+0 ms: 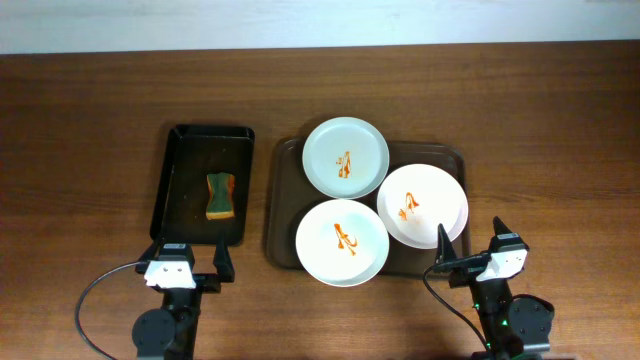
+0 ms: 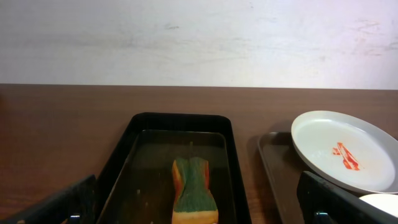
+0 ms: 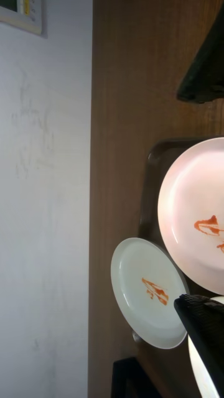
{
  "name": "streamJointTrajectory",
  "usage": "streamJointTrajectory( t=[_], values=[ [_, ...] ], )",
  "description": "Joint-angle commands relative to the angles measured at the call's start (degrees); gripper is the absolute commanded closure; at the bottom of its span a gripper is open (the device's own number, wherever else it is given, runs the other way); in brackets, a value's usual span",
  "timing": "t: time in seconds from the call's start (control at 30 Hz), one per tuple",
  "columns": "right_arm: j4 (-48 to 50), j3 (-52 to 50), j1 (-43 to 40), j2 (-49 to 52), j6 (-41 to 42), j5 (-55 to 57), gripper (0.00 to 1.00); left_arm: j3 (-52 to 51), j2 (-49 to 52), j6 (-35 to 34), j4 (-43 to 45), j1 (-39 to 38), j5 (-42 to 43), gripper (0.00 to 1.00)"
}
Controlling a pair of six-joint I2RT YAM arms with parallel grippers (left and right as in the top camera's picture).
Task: Clean dirty plates on tray and stack at the side
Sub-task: 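Move left gripper to the sponge and right gripper to the right plate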
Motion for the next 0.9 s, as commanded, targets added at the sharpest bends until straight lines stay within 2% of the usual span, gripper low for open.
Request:
streamJointTrajectory(
  t=[0.0,0.83,0.87],
  values=[
    [-0.28,-0.31,0.35,-0.28,-0.44,0.5,0.02,-0.39,-0.02,1.09,0.09,0.15,0.63,0.0],
    [-0.31,-0.31,0.35,-0.28,-0.39,0.11,0.01,-0.39,-0.02,1.09,0.11,0.15,0.68,0.0],
    [0.42,-0.31,0.35,-0.28,1.79,-1.86,0.02,-0.39,-0.02,0.22,0.17,0.15,1.29,0.0]
  ],
)
